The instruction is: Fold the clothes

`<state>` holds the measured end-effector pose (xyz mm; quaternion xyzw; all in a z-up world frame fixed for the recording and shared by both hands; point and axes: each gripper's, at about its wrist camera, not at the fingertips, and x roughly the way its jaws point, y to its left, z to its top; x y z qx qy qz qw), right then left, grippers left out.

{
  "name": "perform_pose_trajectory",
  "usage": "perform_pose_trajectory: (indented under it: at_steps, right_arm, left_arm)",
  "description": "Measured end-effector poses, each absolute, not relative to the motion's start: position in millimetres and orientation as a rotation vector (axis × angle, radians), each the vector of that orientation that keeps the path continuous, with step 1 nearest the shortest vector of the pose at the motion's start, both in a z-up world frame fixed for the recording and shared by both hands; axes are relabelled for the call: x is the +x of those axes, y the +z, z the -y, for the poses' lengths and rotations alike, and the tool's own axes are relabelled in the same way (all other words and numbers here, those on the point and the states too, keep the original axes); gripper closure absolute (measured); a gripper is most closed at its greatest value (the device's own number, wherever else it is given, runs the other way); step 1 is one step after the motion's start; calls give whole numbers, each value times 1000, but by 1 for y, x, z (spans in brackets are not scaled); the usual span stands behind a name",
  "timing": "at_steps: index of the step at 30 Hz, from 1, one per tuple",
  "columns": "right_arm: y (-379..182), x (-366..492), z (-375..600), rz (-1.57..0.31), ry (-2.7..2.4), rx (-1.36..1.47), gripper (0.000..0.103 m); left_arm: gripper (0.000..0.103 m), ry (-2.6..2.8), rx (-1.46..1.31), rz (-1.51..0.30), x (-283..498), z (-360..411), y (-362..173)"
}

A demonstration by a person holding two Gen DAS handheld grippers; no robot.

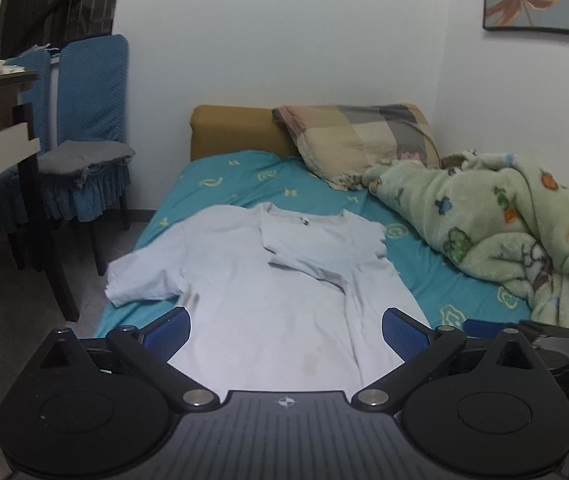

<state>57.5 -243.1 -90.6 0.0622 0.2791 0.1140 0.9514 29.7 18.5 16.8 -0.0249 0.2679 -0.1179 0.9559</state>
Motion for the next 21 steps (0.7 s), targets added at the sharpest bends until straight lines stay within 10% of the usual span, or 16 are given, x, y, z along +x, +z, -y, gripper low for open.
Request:
perform_pose_trajectory:
  at_steps: [19,21]
  right_arm:
    - [-169,267,-76,-592,608,-429,23]
    - [-179,276,-84,-592,592,-468,36]
  left_arm:
    - [0,176,-424,-525,94,-203,-48]
    - [0,180,-445,-566,108,-209,-60]
